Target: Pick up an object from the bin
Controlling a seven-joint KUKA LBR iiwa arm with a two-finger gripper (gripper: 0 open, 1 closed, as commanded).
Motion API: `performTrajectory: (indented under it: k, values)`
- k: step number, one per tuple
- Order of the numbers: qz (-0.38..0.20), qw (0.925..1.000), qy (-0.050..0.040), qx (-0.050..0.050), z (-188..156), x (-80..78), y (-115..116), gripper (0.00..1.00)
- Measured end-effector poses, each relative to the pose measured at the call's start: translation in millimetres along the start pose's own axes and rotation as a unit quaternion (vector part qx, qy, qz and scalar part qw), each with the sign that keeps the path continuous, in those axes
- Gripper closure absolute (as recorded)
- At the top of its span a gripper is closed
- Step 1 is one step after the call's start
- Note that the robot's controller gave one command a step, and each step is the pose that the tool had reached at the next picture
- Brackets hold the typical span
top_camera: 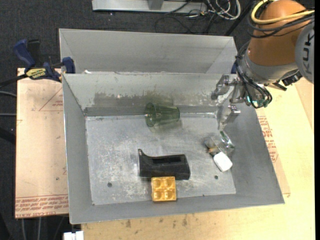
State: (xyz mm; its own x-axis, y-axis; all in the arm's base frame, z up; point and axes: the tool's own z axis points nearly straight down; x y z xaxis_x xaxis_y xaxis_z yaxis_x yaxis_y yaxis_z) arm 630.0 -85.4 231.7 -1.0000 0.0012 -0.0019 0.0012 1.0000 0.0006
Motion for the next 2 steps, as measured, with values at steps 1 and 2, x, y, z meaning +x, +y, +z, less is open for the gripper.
performTrajectory:
  k: [1,2]
  values:
    - [-0.031,0.9995,-0.0026,0.000,20,34.8,-18,0.00]
    - [-0.004,1.0000,0.0012,0.000,44,57.3,-30,0.00]
